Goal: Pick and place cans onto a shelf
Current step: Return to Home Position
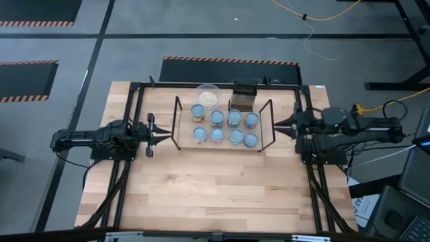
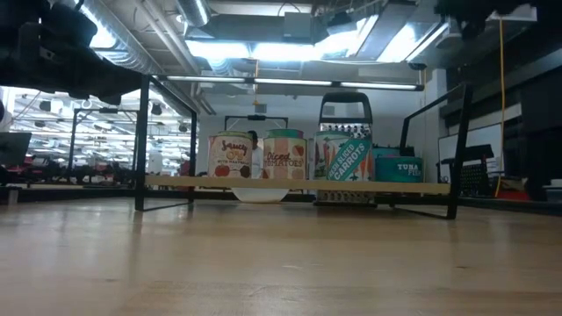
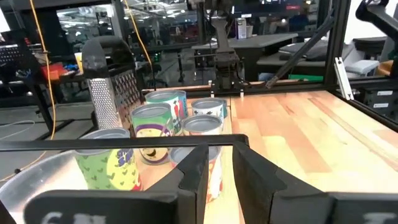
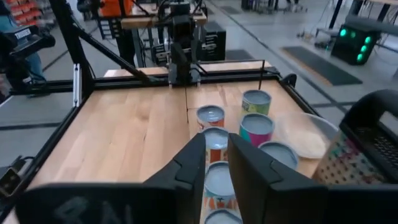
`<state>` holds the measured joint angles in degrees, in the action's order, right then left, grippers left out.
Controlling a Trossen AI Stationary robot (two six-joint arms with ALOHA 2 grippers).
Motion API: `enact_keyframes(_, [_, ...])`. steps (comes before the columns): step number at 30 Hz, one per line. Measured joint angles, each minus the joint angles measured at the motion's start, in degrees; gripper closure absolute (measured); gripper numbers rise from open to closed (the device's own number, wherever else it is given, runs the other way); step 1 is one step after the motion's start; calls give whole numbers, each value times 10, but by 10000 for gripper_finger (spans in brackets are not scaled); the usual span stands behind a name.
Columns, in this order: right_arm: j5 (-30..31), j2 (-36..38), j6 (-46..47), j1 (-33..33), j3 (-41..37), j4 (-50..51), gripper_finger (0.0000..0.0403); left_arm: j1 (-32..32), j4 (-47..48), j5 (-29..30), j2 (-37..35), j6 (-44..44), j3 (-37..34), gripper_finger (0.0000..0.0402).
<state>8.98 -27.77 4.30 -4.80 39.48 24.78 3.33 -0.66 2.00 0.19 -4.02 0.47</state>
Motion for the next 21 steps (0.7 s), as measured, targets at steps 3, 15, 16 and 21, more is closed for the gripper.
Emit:
enact_keyframes(3, [0,16,-3,0,-63,-70,330,0,0,0,0,0,0,335])
enact_keyframes(15, [0,164,12,0,-173,-124,330,0,-1,0,0,0,0,335])
enact_keyframes(16, [0,178,12,0,-175,-120,330,0,-1,0,0,0,0,335])
enact_keyframes(21, [0,239,12,0,-188,-117,330,0,-1,0,0,0,0,335])
